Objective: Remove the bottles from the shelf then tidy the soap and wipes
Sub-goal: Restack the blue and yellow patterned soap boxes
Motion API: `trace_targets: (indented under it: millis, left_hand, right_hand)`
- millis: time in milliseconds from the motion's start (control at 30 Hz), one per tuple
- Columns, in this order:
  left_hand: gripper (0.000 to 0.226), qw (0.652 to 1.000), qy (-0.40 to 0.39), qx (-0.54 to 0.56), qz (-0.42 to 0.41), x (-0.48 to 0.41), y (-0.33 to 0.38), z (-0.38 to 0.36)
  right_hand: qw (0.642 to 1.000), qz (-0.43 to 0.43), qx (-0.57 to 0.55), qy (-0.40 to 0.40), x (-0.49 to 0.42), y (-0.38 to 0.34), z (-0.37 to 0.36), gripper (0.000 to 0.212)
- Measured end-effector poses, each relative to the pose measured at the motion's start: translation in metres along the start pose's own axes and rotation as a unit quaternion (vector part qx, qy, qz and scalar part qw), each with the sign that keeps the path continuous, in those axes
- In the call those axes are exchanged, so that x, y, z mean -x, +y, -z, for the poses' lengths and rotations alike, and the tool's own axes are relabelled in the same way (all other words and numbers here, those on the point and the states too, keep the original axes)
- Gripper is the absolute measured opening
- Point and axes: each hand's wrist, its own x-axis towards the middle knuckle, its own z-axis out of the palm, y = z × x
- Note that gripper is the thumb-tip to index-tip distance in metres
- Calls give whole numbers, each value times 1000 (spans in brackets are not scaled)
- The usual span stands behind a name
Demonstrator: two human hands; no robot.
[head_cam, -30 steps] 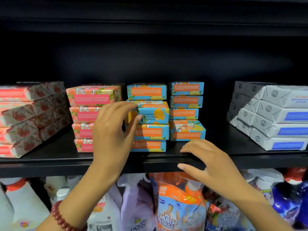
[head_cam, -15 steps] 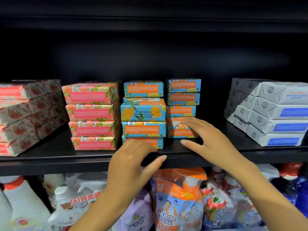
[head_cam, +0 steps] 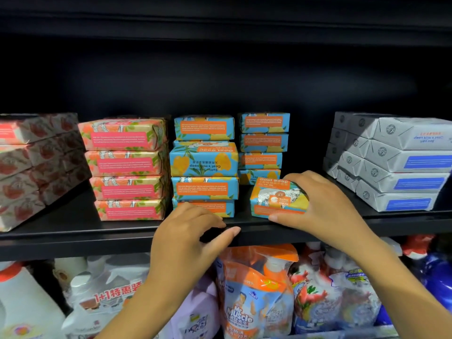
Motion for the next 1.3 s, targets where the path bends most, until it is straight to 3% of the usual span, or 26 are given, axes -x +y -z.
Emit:
trace_targets:
  millis: [100,200,333,433,533,667,767,900,1000,1100,1233,1300]
  left_hand:
    - [28,994,-3,91,55,-4,9,10]
    - [20,955,-5,247,162,-15,27,21]
    - [40,895,-108,375,217,-33,39,24]
    - [41,893,-95,390,204,-36,43,24]
    - [36,907,-69,381,167,-29,37,24]
    - [36,905,-65,399,134,-25,32,25]
    - [45,903,-70,406,119,-26,32,26]
    - [70,870,-72,456,173,-28,30,30]
    - [69,889,-94,418,163,-29,27,31]
    - [67,912,-67,379,140,-26,29,32]
    - [60,967,-9,254,31,-24,32,32]
    - [57,979,6,203,-24,-24,30,30]
  right_hand:
    - [994,57,-14,97,12,-3,7,78]
    - [977,143,-99,123,19,-13,17,72]
    - [956,244,-75,144,17,-34,14,58]
    - [953,253,-101,135,19,-40,10,56]
    - [959,196,-190,79,22,-36,16,70]
    - [960,145,-232,61,18,-31,21,50]
    - [954,169,-217,119,20,-32,17,37]
    - [926,260,-166,217,23,-32,11,25]
    - [917,288,-154,229,22,-32,7,24]
    - [932,268,-156,186,22,-29,6,36]
    - [970,149,-193,22,24,-28,11,103]
    - [955,91,-283,-24,25,-32,13,104]
